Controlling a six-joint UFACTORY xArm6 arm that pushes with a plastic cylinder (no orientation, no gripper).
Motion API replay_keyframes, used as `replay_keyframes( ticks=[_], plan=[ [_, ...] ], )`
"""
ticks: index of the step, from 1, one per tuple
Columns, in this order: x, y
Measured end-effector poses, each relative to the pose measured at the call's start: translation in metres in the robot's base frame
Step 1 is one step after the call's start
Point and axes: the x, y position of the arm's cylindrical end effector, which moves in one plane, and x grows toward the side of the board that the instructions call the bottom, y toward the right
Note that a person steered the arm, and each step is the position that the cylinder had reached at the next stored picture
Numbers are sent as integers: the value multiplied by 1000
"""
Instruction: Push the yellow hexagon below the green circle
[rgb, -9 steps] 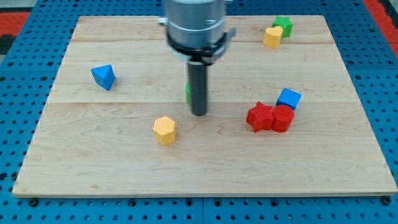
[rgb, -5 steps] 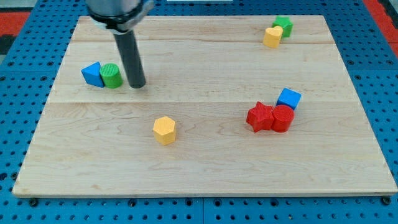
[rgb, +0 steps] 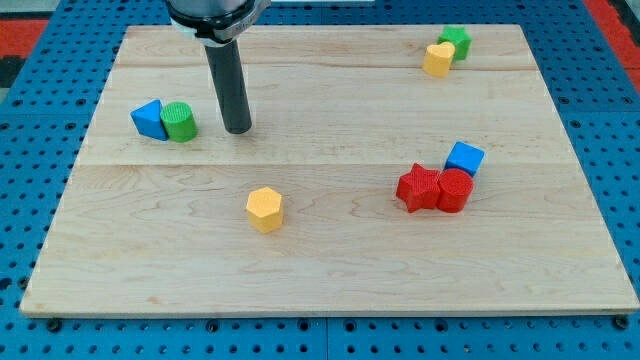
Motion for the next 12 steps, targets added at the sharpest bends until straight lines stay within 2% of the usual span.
replay_keyframes(
  ticks=[1, 2, 4, 5, 6, 7, 8, 9, 10, 11, 12],
  plan=[
    [0, 13],
    [21, 57],
    [93, 101],
    [127, 98],
    [144, 44],
    [92, -29],
    [57, -85],
    [64, -69],
    [59, -23],
    [13, 80],
    [-2, 200]
  ],
)
